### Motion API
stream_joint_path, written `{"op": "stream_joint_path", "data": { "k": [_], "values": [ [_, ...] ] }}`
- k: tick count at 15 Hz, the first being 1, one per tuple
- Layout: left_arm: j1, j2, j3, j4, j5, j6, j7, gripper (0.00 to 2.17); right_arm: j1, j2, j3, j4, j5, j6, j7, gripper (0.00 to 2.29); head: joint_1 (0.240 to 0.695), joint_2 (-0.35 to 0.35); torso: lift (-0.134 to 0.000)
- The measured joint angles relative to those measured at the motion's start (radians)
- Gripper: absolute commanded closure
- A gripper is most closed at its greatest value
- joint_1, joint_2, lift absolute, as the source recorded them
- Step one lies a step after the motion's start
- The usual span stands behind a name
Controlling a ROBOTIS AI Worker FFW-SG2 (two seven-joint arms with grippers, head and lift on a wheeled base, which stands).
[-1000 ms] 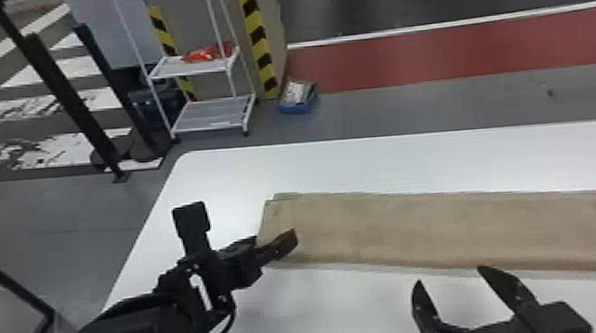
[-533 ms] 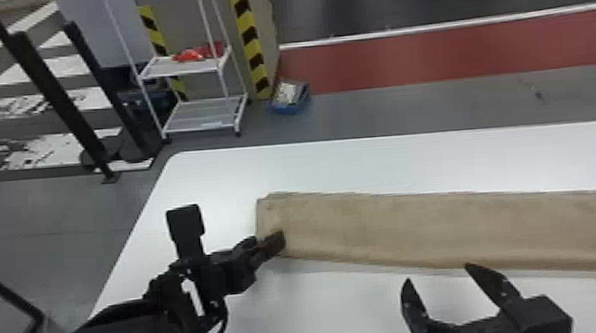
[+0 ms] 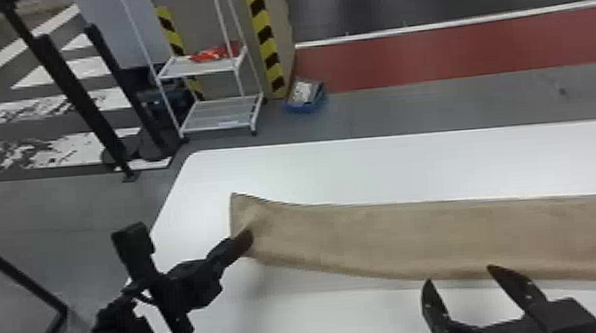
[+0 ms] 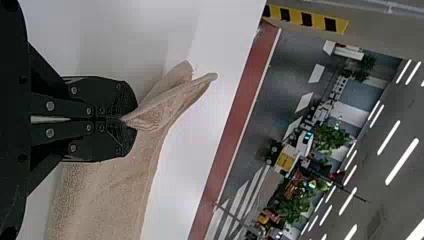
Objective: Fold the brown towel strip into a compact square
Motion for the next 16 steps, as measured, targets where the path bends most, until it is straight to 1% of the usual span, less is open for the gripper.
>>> {"op": "stream_joint_path", "data": {
  "k": [3, 5, 7, 9, 11, 12, 13, 15, 16],
  "values": [
    [0.020, 0.008, 0.110, 0.005, 0.006, 0.006, -0.037, 2.15, 0.000, 0.000, 0.002, 0.002, 0.000, -0.002, 0.000, 0.11, 0.695, 0.350, -0.122],
    [0.029, 0.009, 0.166, 0.009, 0.006, 0.006, -0.042, 2.15, -0.001, 0.002, 0.003, 0.005, 0.000, -0.002, 0.000, 0.11, 0.695, 0.350, -0.122],
    [0.031, 0.008, 0.194, -0.013, 0.014, 0.021, -0.039, 2.15, -0.003, 0.004, 0.004, 0.006, 0.000, -0.003, 0.000, 0.11, 0.695, 0.350, -0.122],
    [0.032, 0.000, 0.191, -0.100, 0.022, 0.073, -0.017, 2.15, -0.004, 0.005, 0.005, 0.008, 0.001, -0.003, -0.001, 0.11, 0.695, 0.350, -0.122],
    [0.032, -0.008, 0.147, -0.215, 0.030, 0.136, 0.026, 2.15, -0.004, 0.005, 0.006, 0.009, 0.002, -0.003, -0.004, 0.11, 0.695, 0.350, -0.122],
    [0.032, -0.010, 0.106, -0.272, 0.030, 0.165, 0.060, 2.15, -0.004, 0.005, 0.006, 0.009, 0.003, -0.003, -0.006, 0.11, 0.695, 0.350, -0.122],
    [0.030, -0.010, 0.064, -0.317, 0.025, 0.194, 0.086, 2.15, -0.003, 0.004, 0.006, 0.009, 0.003, -0.003, -0.006, 0.11, 0.695, 0.333, -0.122],
    [0.026, -0.012, -0.057, -0.402, -0.016, 0.246, 0.139, 2.15, -0.003, 0.000, 0.005, 0.009, 0.002, -0.003, -0.008, 0.11, 0.695, 0.276, -0.122],
    [0.022, -0.013, -0.132, -0.425, -0.055, 0.254, 0.162, 2.15, -0.003, -0.001, 0.003, 0.008, 0.002, -0.003, -0.009, 0.11, 0.695, 0.246, -0.122]
  ]
}}
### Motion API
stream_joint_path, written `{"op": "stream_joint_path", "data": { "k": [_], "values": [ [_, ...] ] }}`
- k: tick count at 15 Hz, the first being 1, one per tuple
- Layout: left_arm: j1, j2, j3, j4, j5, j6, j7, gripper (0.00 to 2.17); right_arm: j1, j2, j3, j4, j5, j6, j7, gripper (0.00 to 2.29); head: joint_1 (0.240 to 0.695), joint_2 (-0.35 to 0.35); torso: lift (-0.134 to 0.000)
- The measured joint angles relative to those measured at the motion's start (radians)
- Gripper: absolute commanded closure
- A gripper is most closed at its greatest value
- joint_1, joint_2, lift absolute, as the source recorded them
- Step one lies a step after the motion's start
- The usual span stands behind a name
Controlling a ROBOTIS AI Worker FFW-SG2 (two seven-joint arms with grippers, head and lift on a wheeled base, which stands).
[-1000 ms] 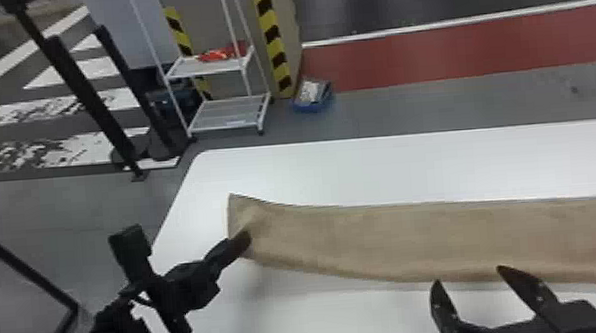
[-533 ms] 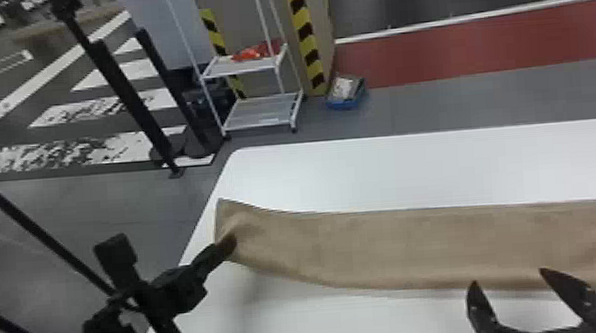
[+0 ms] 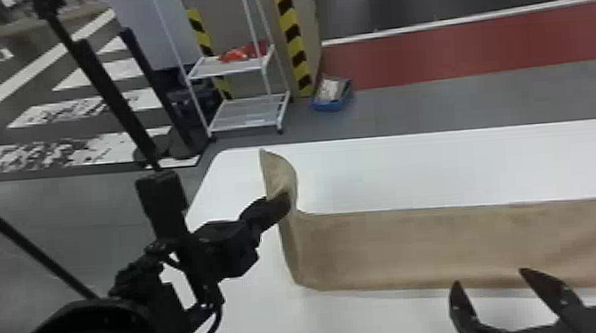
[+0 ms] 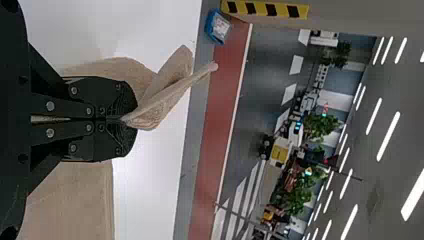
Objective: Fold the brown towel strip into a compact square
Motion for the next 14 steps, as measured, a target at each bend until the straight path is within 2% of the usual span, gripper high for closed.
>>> {"op": "stream_joint_path", "data": {
  "k": [2, 5, 7, 9, 10, 11, 12, 13, 14],
  "values": [
    [-0.013, -0.010, -0.153, -0.020, -0.103, 0.003, 0.037, 2.15, 0.000, -0.004, -0.002, 0.000, -0.002, 0.000, 0.000, 0.11, 0.695, 0.158, -0.122],
    [-0.052, -0.037, -0.371, -0.009, -0.272, 0.003, 0.115, 2.15, -0.006, -0.020, -0.003, 0.000, -0.018, 0.000, -0.003, 0.11, 0.695, 0.080, -0.122],
    [-0.069, -0.040, -0.470, 0.019, -0.338, 0.003, 0.163, 2.15, -0.015, -0.036, -0.002, 0.004, -0.035, 0.000, -0.004, 0.11, 0.695, 0.032, -0.122],
    [-0.072, -0.040, -0.552, 0.061, -0.375, -0.010, 0.191, 2.13, -0.019, -0.049, -0.003, 0.008, -0.051, -0.004, -0.005, 0.11, 0.695, -0.003, -0.122],
    [-0.073, -0.040, -0.588, 0.083, -0.397, -0.019, 0.212, 1.98, -0.021, -0.054, -0.003, 0.011, -0.057, -0.006, -0.005, 0.11, 0.695, -0.016, -0.122],
    [-0.076, -0.040, -0.633, 0.111, -0.429, -0.030, 0.241, 1.68, -0.025, -0.060, -0.003, 0.015, -0.064, -0.009, -0.006, 0.11, 0.695, -0.043, -0.122],
    [-0.082, -0.040, -0.677, 0.140, -0.459, -0.043, 0.263, 0.75, -0.029, -0.064, -0.003, 0.020, -0.071, -0.011, -0.006, 0.11, 0.695, -0.057, -0.122],
    [-0.090, -0.040, -0.710, 0.163, -0.479, -0.051, 0.278, 0.00, -0.032, -0.068, -0.003, 0.024, -0.076, -0.013, -0.007, 0.11, 0.695, -0.069, -0.122],
    [-0.098, -0.041, -0.740, 0.184, -0.492, -0.057, 0.291, 0.00, -0.035, -0.072, -0.002, 0.028, -0.083, -0.016, -0.007, 0.11, 0.695, -0.082, -0.122]
  ]
}}
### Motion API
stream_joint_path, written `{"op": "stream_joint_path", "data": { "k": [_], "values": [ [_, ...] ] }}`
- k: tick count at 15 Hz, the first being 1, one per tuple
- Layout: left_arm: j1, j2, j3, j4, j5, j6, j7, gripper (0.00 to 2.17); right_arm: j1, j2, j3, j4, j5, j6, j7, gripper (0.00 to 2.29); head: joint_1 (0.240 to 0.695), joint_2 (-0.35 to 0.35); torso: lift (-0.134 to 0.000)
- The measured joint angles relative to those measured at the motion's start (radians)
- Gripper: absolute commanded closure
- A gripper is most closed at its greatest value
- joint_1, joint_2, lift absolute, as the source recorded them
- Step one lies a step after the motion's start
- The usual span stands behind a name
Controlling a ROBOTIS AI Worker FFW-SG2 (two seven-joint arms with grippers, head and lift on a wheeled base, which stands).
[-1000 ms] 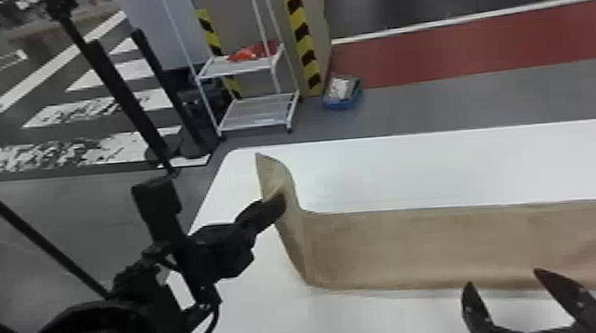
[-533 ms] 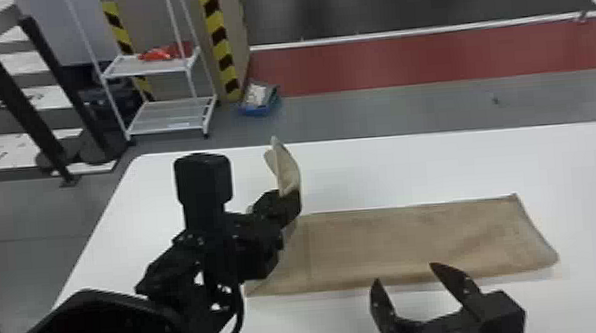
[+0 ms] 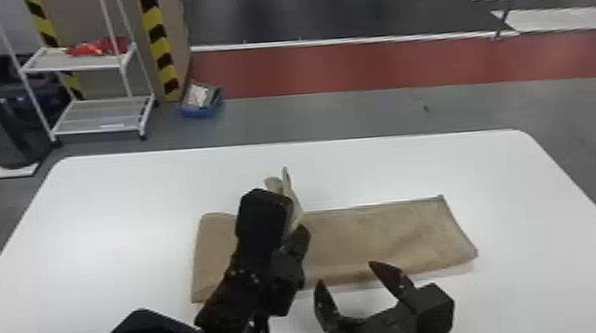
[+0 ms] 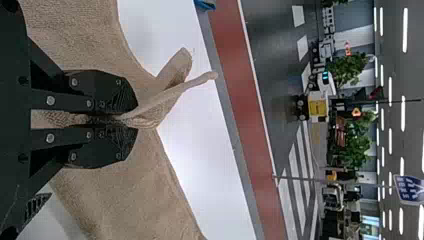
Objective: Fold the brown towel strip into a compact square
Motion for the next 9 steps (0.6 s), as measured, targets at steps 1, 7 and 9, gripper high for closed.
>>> {"op": "stream_joint_path", "data": {
  "k": [1, 7, 9],
  "values": [
    [-0.007, 0.000, -0.019, 0.012, -0.006, -0.003, 0.009, 0.00, -0.002, -0.003, 0.000, 0.003, -0.005, -0.002, 0.000, 0.11, 0.695, -0.091, -0.122],
    [-0.018, 0.005, -0.049, 0.024, -0.026, -0.004, 0.017, 0.04, -0.011, -0.009, 0.002, 0.010, -0.011, -0.006, 0.000, 0.11, 0.695, -0.109, -0.122],
    [-0.005, 0.010, -0.031, 0.016, -0.026, -0.019, 0.016, 0.04, -0.019, -0.008, 0.004, 0.010, -0.011, 0.001, 0.001, 0.11, 0.695, -0.094, -0.122]
  ]
}}
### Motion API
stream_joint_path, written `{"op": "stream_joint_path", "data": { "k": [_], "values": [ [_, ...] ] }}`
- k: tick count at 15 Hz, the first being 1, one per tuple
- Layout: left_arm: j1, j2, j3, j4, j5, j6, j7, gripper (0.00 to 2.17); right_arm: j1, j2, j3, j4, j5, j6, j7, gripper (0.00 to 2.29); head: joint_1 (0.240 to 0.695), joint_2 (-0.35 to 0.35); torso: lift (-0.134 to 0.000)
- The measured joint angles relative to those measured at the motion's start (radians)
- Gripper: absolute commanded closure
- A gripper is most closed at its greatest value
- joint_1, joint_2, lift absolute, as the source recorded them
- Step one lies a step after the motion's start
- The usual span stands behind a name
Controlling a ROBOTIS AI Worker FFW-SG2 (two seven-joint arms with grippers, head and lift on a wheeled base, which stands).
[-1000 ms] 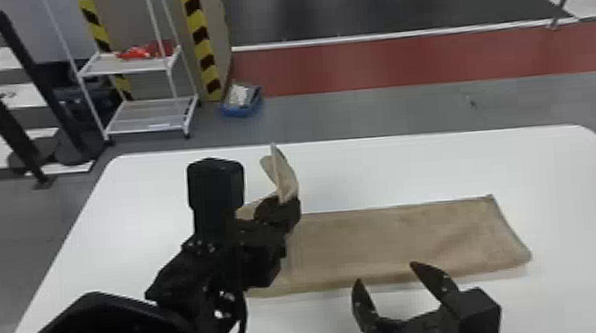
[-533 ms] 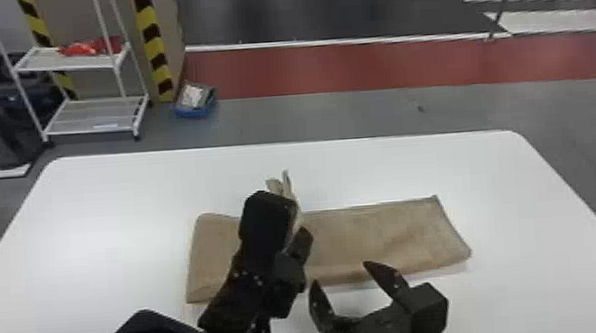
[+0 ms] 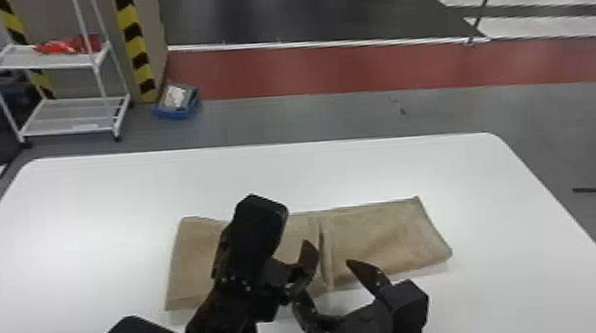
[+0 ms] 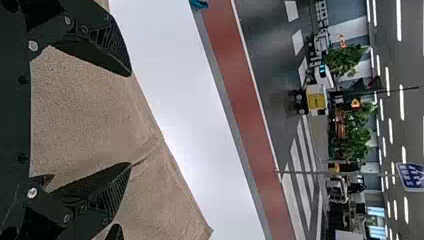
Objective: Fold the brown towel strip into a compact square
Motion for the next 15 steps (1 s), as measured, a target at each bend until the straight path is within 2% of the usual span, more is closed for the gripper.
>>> {"op": "stream_joint_path", "data": {
  "k": [3, 5, 8, 10, 15],
  "values": [
    [0.071, 0.011, 0.104, -0.002, 0.010, -0.154, -0.010, 0.03, -0.035, 0.005, 0.002, 0.006, -0.009, 0.047, 0.011, 0.11, 0.695, -0.054, -0.122],
    [0.134, 0.016, 0.205, -0.001, 0.042, -0.274, -0.020, 0.04, -0.066, 0.008, 0.007, 0.019, -0.033, 0.078, 0.018, 0.11, 0.695, 0.018, -0.122],
    [0.211, 0.017, 0.334, 0.007, 0.102, -0.403, -0.054, 0.04, -0.091, 0.017, 0.008, 0.030, -0.047, 0.108, 0.017, 0.11, 0.695, 0.082, -0.122],
    [0.237, 0.017, 0.382, 0.021, 0.133, -0.459, -0.075, 0.04, -0.101, 0.020, -0.010, 0.031, -0.064, 0.134, 0.019, 0.11, 0.695, 0.098, -0.122],
    [0.255, 0.017, 0.435, 0.089, 0.208, -0.619, -0.090, 0.04, -0.104, 0.034, -0.072, 0.050, -0.097, 0.147, 0.019, 0.11, 0.695, 0.081, -0.122]
  ]
}}
